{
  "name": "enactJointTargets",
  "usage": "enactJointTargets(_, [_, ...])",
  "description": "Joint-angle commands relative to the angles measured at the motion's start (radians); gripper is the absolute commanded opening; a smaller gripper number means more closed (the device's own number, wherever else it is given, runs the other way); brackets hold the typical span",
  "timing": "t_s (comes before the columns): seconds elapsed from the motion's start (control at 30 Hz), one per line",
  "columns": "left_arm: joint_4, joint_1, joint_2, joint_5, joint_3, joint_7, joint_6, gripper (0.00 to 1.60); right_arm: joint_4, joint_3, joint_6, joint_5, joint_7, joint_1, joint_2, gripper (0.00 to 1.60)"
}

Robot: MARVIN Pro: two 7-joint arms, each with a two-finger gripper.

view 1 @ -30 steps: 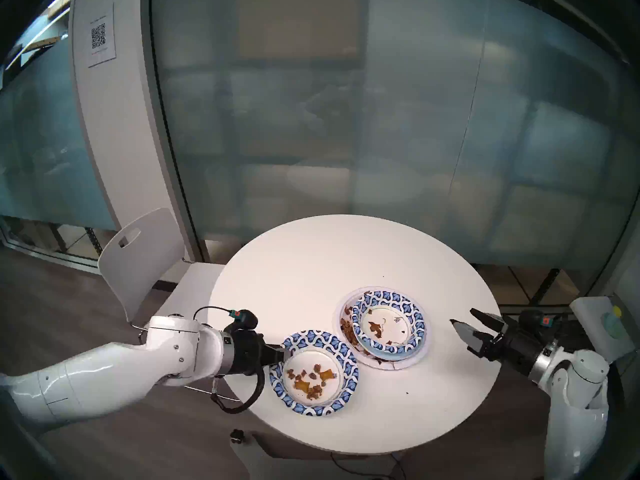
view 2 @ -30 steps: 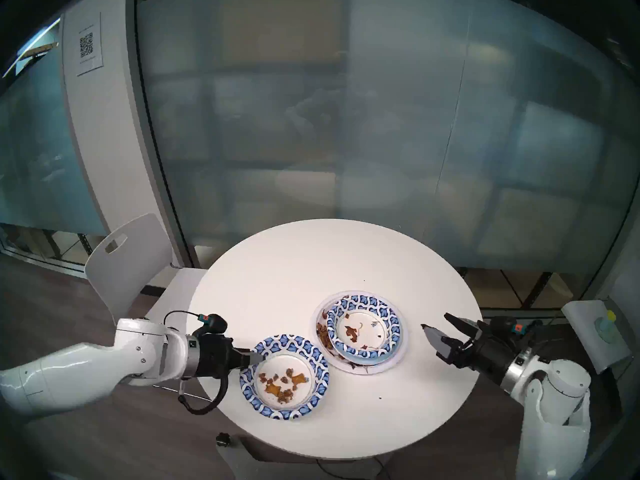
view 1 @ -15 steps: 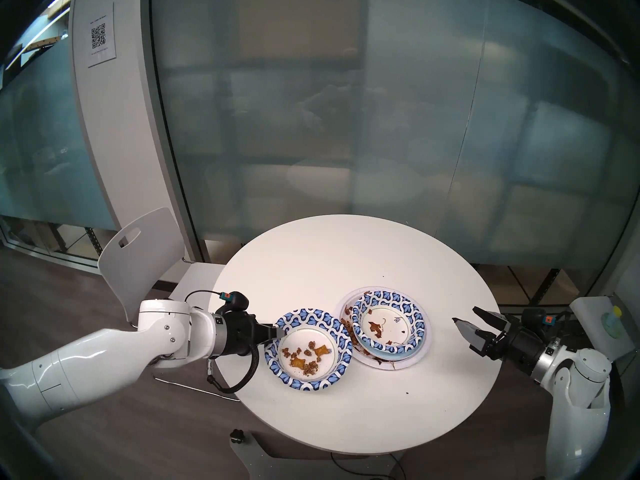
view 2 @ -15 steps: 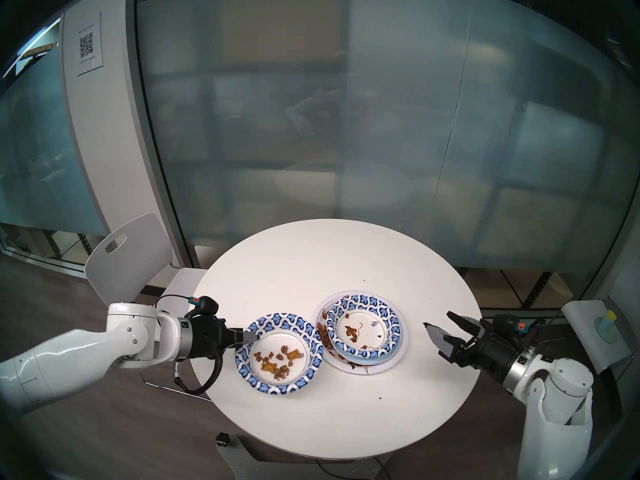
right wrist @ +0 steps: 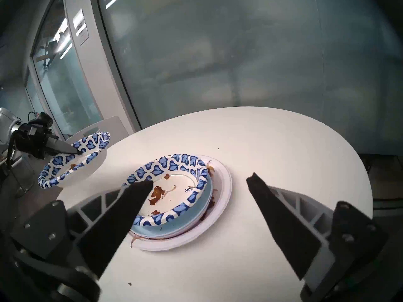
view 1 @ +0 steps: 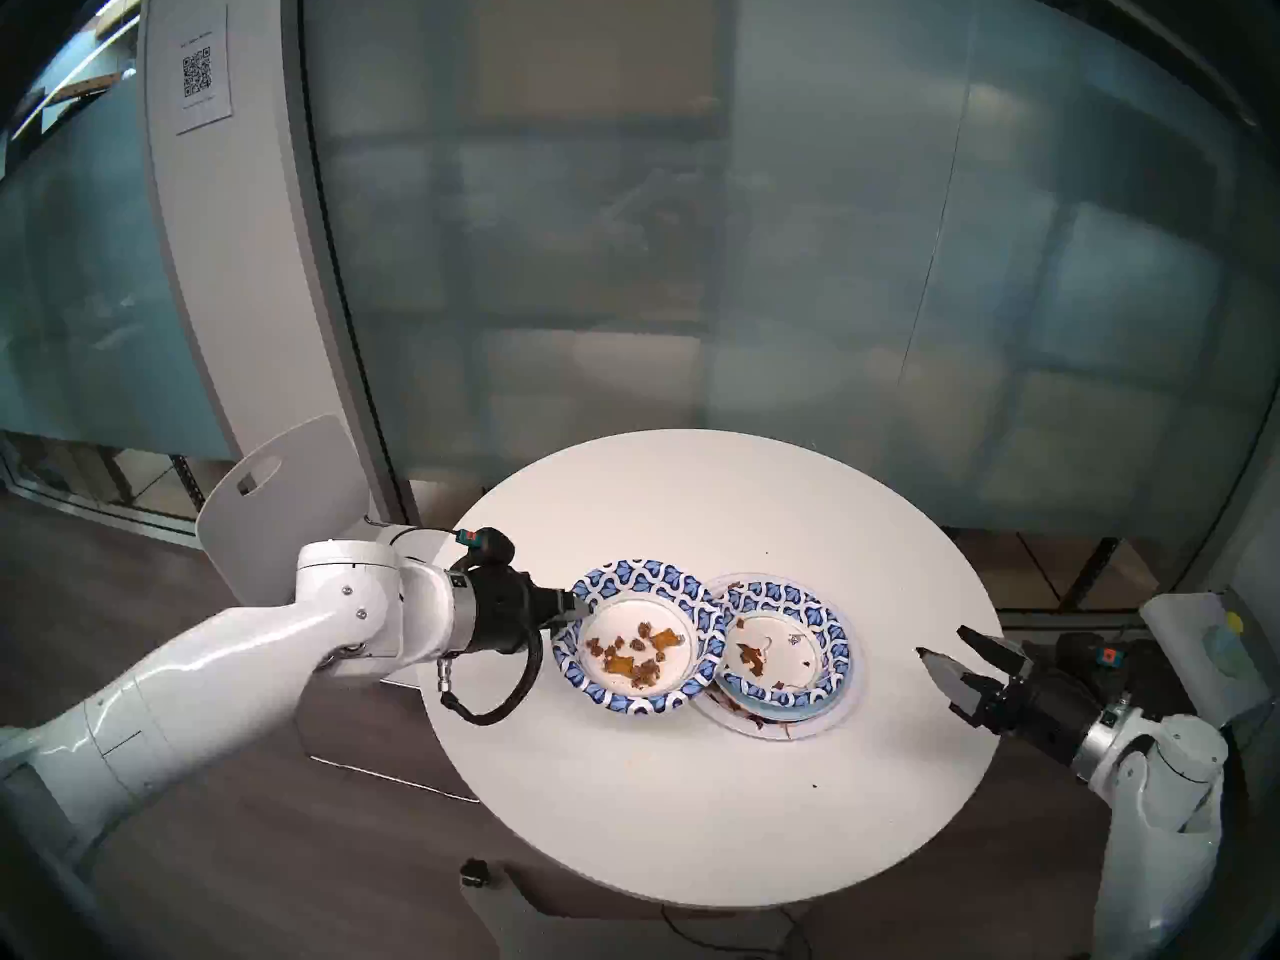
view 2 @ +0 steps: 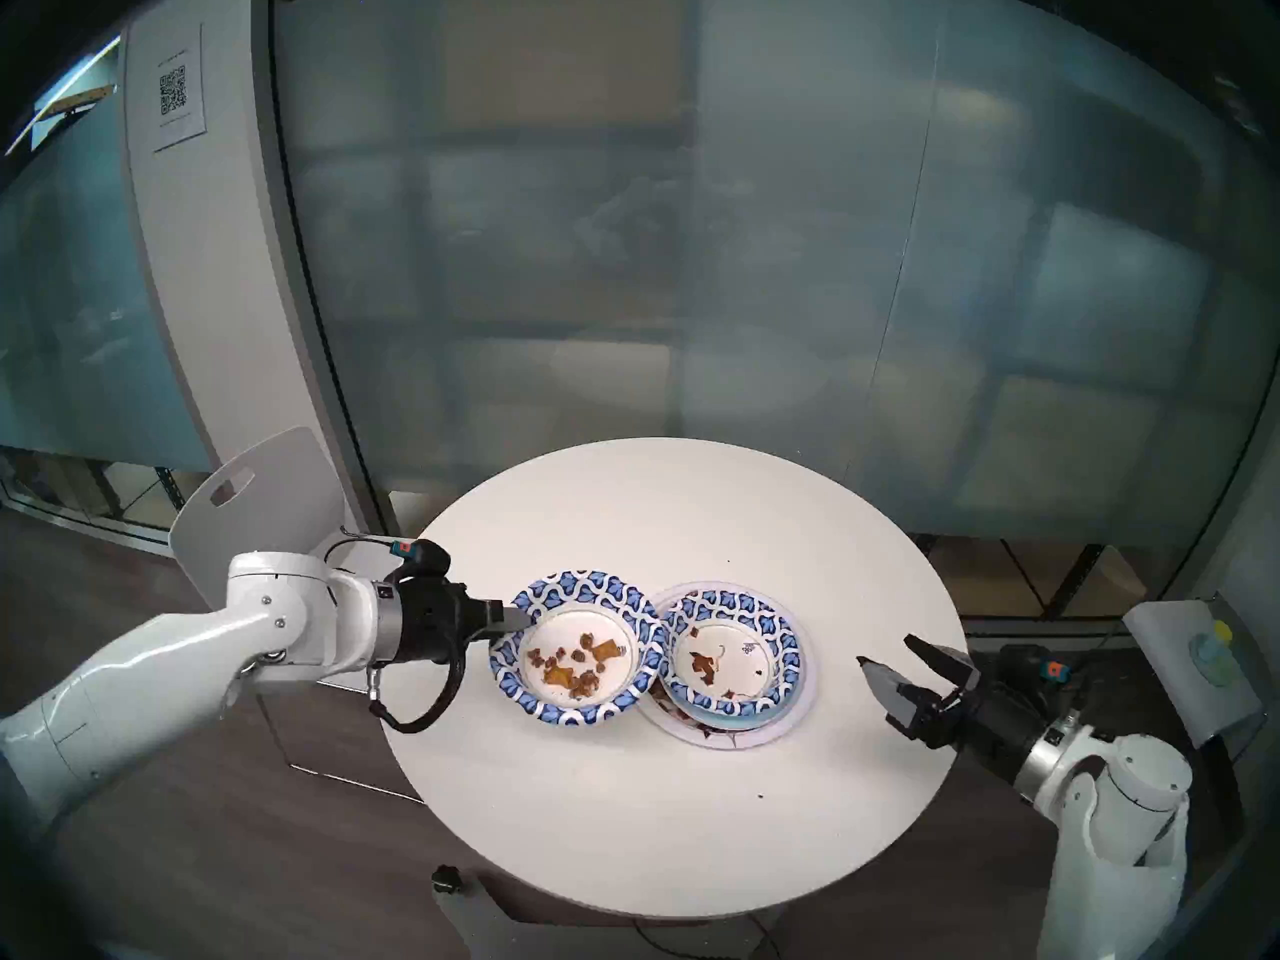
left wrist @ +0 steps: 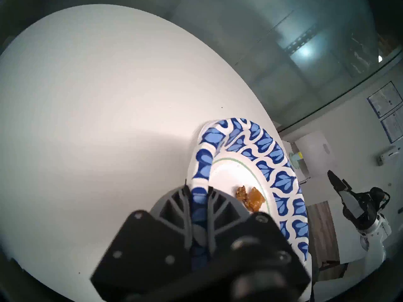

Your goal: Stack the plates into one stack

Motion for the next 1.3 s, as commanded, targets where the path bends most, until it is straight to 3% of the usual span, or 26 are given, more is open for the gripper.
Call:
enactJointTargets(0.0, [-0.013,-0.116,-0.119,-0.005,0.063,0.047,-0.019,0.0,-0.025,0.024,-0.016,0.016,0.012,-0.018,-0.017,1.6])
enactJointTargets(0.27, [0.004,-0.188,-0.199,-0.014,0.147,0.113,-0.052,0.0,-0.034,0.065,-0.028,0.025,0.03,-0.047,-0.038,1.6])
enactJointTargets(0.93, [0.203,-0.392,-0.424,-0.006,0.363,0.243,-0.119,0.0,-0.029,0.14,-0.051,0.043,0.068,-0.088,-0.083,1.6])
enactJointTargets(1.27, [0.295,-0.465,-0.519,0.028,0.429,0.294,-0.152,0.0,-0.025,0.15,-0.059,0.045,0.076,-0.087,-0.098,1.6])
